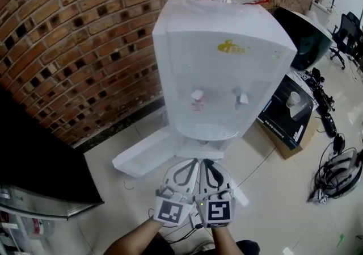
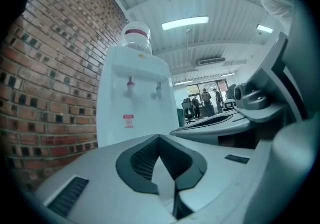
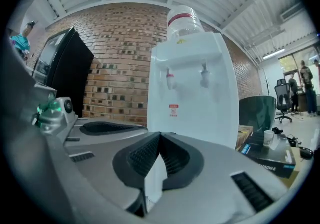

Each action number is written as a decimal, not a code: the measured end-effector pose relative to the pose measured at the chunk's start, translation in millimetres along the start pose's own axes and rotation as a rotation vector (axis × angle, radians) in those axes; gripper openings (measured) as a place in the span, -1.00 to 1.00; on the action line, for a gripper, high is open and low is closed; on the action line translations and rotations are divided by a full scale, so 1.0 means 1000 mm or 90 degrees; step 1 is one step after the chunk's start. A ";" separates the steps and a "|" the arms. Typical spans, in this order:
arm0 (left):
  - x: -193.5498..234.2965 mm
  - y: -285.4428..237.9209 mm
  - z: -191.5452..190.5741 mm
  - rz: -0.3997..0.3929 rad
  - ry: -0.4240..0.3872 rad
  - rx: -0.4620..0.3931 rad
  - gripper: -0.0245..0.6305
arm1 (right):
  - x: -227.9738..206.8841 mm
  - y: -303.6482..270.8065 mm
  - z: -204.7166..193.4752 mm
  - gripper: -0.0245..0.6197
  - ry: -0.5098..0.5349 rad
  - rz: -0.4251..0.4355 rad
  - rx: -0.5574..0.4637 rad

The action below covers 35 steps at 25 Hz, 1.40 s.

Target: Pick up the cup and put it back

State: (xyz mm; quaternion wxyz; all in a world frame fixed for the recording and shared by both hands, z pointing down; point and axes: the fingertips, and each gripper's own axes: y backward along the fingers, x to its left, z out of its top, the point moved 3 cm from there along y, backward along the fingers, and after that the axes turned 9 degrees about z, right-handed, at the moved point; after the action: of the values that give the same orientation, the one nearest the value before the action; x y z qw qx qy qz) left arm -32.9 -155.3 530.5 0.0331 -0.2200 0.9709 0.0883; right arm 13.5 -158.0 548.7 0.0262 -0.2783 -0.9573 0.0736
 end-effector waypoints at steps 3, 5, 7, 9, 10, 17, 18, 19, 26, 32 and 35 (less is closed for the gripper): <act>0.002 -0.001 0.065 -0.002 0.001 -0.003 -0.93 | 0.007 0.018 0.060 -0.91 -0.006 0.004 0.002; 0.004 0.000 0.113 0.004 0.017 -0.002 -0.93 | 0.013 0.031 0.111 -0.91 -0.034 0.009 -0.011; 0.006 0.000 0.162 0.011 0.040 -0.003 -0.93 | 0.017 0.045 0.162 -0.91 -0.042 0.019 -0.020; 0.009 -0.001 0.209 0.014 0.040 -0.004 -0.93 | 0.020 0.057 0.210 -0.91 -0.047 0.029 -0.026; 0.009 -0.001 0.232 0.014 0.036 -0.006 -0.93 | 0.022 0.064 0.232 -0.91 -0.051 0.033 -0.027; 0.011 0.001 0.374 0.028 0.045 -0.012 -0.93 | 0.033 0.111 0.362 -0.91 -0.047 0.036 -0.030; 0.012 0.002 0.392 0.031 0.050 -0.017 -0.93 | 0.034 0.117 0.379 -0.91 -0.044 0.038 -0.034; 0.012 0.004 0.407 0.034 0.054 -0.021 -0.93 | 0.036 0.122 0.395 -0.91 -0.040 0.040 -0.038; 0.013 0.009 0.462 0.024 0.040 -0.035 -0.93 | 0.041 0.146 0.442 -0.92 -0.017 0.034 -0.048; 0.008 0.008 0.482 0.009 0.057 -0.052 -0.93 | 0.040 0.157 0.466 -0.92 -0.005 0.022 -0.064; 0.004 0.012 0.485 0.003 0.057 -0.059 -0.93 | 0.040 0.164 0.469 -0.92 -0.011 0.016 -0.064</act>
State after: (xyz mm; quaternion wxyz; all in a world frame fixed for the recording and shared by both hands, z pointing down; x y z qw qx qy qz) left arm -29.1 -55.7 55.9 -0.0204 -0.2225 0.9669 0.1231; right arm 24.1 -59.2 60.3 0.0030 -0.2906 -0.9564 0.0283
